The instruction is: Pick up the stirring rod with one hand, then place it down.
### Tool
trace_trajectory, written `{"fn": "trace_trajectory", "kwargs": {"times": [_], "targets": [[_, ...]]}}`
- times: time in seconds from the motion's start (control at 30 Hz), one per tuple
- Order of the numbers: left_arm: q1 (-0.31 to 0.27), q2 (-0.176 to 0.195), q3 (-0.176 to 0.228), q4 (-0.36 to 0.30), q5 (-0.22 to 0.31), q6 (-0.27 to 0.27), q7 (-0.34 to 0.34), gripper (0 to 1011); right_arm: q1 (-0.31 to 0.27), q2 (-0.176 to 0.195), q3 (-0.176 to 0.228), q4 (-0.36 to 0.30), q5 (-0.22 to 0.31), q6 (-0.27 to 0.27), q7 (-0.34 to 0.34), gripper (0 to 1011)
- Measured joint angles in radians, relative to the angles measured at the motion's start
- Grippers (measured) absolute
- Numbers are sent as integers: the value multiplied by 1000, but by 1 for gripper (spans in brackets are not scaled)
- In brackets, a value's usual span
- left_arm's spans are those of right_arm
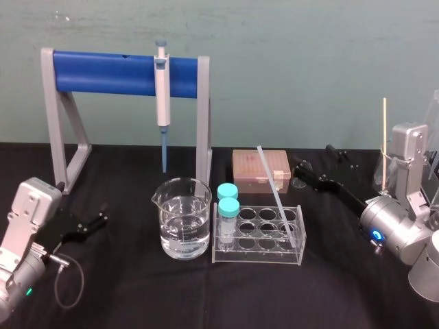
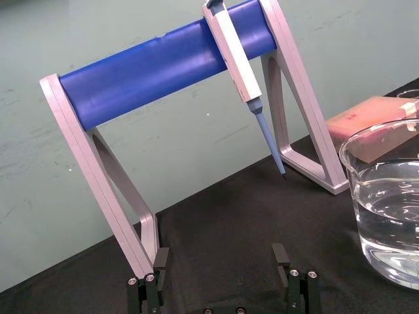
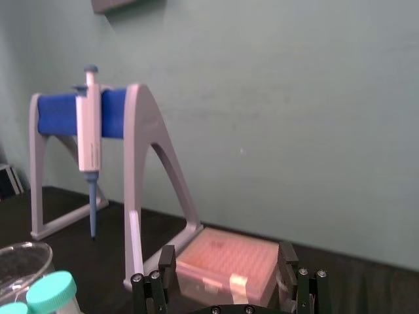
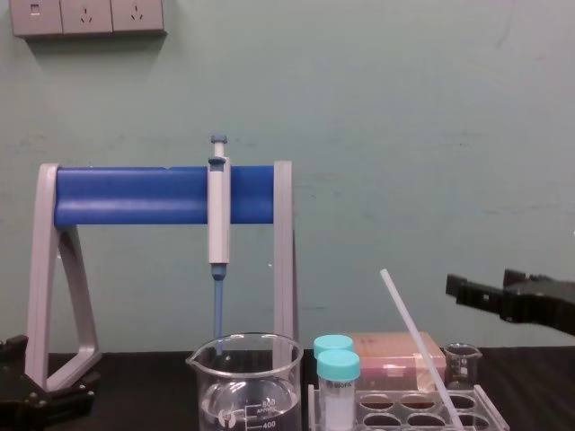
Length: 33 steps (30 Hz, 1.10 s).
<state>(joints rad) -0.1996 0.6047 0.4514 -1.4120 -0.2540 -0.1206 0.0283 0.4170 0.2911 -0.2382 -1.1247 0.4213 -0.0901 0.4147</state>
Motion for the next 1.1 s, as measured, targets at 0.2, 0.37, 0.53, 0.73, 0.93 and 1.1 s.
{"fn": "trace_trajectory", "kwargs": {"times": [0.2,0.37,0.53,0.73,0.93,1.1], "targets": [[0,0,0,0,0,0,0,1000,10,1,-5,15,12,53,11,1000],[0,0,0,0,0,0,0,1000,9,1,-5,14,11,51,11,1000],[0,0,0,0,0,0,0,1000,9,1,-5,13,10,46,11,1000],[0,0,0,0,0,0,0,1000,9,1,-5,12,9,44,11,1000],[0,0,0,0,0,0,0,1000,8,1,-5,11,8,42,10,1000],[0,0,0,0,0,0,0,1000,8,1,-5,11,7,41,10,1000]]}}
